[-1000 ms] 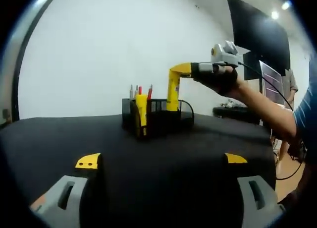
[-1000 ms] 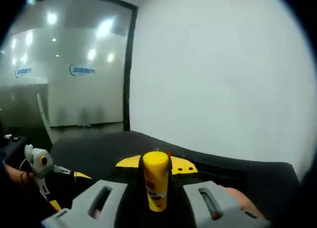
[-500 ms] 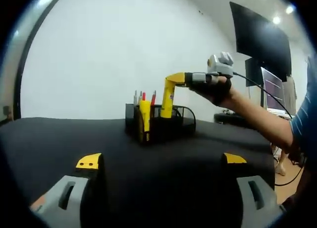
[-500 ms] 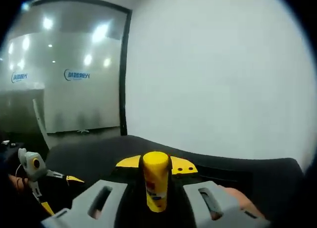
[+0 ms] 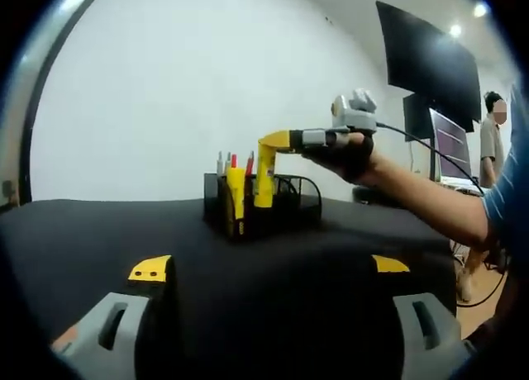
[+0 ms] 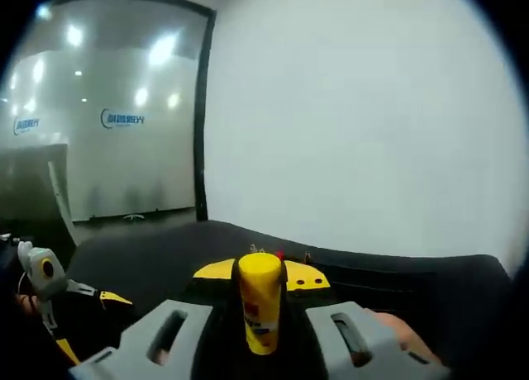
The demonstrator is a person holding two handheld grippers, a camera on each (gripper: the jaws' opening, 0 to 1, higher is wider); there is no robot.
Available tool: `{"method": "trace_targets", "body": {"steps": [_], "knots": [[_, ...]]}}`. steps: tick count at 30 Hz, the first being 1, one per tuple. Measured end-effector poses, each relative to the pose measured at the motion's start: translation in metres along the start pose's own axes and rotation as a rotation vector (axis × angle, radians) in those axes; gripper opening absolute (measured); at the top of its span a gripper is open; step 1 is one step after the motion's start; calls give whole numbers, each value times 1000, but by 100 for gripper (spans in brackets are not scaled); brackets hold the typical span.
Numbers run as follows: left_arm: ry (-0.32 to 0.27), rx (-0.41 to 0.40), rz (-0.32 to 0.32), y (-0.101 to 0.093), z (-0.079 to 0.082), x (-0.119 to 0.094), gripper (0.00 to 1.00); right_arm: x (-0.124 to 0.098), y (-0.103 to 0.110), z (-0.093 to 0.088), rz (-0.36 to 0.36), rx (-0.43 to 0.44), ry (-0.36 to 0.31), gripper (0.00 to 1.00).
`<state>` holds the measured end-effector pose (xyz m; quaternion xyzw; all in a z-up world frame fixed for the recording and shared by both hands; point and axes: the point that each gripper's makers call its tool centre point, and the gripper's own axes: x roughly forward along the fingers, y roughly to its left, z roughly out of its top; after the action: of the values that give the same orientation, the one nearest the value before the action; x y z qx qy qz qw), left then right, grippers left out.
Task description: Pick up pens and glue sticks and place them into the holder.
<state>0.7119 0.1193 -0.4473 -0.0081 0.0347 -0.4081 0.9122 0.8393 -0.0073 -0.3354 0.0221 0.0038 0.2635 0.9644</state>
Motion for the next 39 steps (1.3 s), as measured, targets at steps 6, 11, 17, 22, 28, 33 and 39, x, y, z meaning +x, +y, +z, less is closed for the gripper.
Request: {"method": "trace_targets", "body": {"steps": [6,11,17,22,28,33,39], "knots": [[-7,-4,-2,1,1,-1,89,7,7,-2,-2,-11,-25,17],[-13,-9,3,2,2,-1,89,9,5,-5,-9,-19,-28,17],[-16,-13,2,2,2,-2,88,7,3,-12,-18,-13,-18,17],[-13,-8,1,1,2,-2,88,7,1,-21,-24,-20,6,17],[-11,-5,2,1,1,-2,87,8,2,-28,-23,-30,25,17],[-5,-2,3,1,0,-2,87,9,4,-34,-24,-48,39,17],[1,-1,3,1,-1,-2,87,7,3,-41,-31,-45,54,17]]}}
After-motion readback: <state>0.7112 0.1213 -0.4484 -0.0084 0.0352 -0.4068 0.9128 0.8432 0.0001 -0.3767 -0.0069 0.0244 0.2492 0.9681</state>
